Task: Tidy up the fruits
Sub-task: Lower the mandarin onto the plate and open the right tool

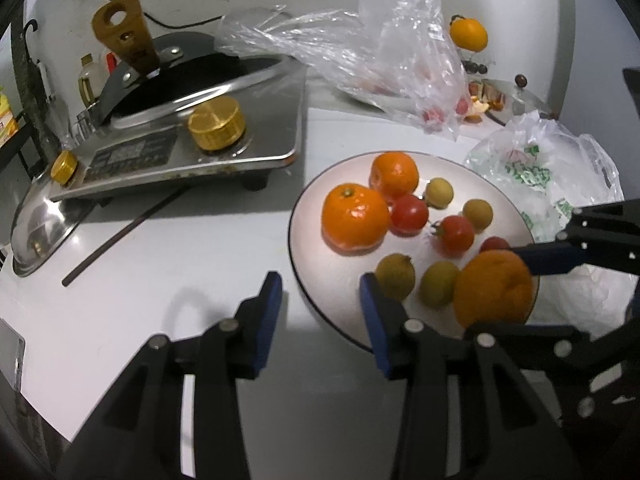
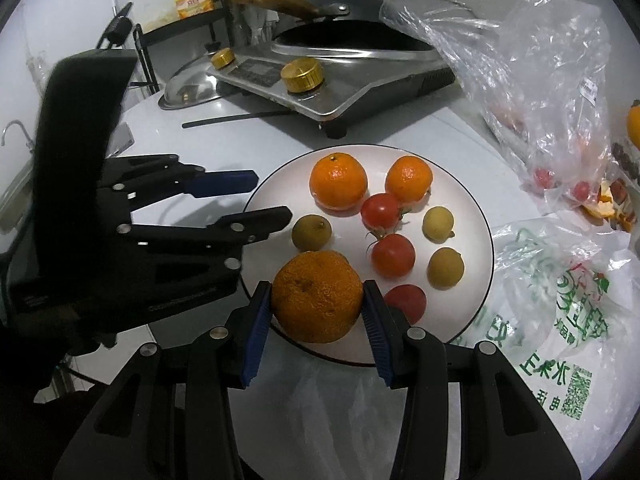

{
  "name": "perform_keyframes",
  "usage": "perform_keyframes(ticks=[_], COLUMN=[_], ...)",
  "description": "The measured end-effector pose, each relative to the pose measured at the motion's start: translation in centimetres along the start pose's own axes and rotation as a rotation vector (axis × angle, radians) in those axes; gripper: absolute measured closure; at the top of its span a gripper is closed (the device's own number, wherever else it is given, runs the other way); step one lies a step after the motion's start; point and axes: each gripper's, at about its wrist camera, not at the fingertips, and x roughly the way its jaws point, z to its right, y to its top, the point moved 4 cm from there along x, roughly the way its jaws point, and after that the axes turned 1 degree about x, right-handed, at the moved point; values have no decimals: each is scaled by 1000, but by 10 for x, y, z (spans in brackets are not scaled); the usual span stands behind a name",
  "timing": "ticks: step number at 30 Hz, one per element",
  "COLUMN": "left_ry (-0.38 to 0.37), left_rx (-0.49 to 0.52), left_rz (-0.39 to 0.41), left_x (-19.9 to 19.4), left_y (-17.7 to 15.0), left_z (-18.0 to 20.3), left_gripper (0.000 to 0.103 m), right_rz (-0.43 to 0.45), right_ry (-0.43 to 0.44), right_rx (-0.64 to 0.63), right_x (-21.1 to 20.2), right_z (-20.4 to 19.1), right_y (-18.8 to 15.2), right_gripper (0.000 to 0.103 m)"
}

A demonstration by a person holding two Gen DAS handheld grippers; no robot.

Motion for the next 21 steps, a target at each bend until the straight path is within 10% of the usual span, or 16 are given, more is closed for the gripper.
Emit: perform_keyframes(ticks=[21], left_ry=[-5], left_rx=[-7], left_rz=[48], left_x=[-21], left_y=[1], left_z=[4], left_gripper=[61], right_rz=[7], right_ry=[-50], right_rx=[10], right_x=[-1], right_z=[3], right_y=[-2], right_gripper=[47])
